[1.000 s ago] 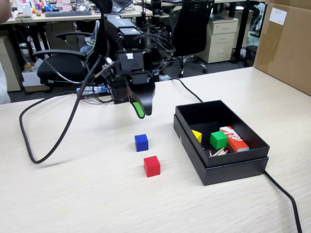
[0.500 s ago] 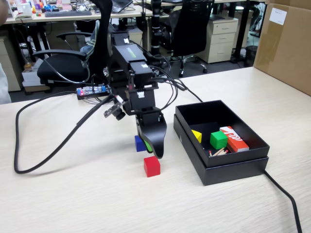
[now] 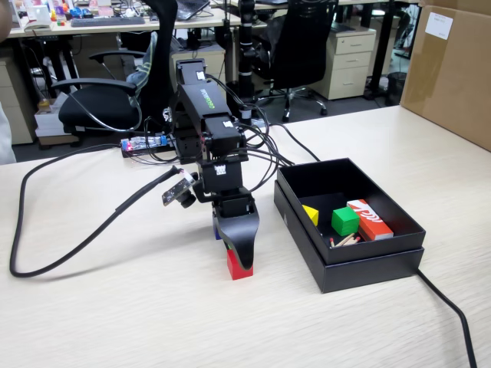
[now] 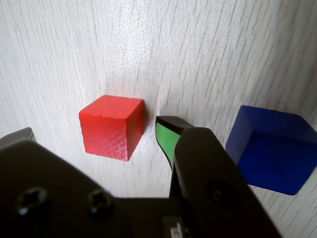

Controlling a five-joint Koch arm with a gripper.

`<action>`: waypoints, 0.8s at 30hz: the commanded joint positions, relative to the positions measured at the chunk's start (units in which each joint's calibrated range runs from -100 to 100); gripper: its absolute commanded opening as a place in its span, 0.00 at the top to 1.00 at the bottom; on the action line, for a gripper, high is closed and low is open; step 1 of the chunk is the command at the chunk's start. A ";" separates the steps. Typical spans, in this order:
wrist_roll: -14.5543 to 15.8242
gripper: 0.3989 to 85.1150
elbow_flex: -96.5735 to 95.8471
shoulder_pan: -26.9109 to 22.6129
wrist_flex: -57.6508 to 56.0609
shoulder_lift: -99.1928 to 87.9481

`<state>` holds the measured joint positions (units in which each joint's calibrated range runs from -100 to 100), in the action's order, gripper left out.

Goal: Put the red cube on top of the blue cube

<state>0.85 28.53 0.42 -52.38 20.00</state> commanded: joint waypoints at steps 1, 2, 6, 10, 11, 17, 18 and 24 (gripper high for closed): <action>-0.63 0.44 6.02 -0.05 -0.19 -0.78; -0.68 0.45 6.02 -0.10 -0.19 -0.32; -0.98 0.45 6.56 -0.10 -0.19 0.60; -1.03 0.49 6.65 0.00 -0.28 0.83; -1.03 0.51 6.65 0.05 -0.36 0.83; -1.22 0.67 6.65 0.24 -1.66 0.94; -1.22 0.69 6.65 0.29 -1.66 0.94; -1.42 0.89 6.56 0.44 -1.66 0.94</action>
<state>-0.02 30.17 0.76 -53.39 22.20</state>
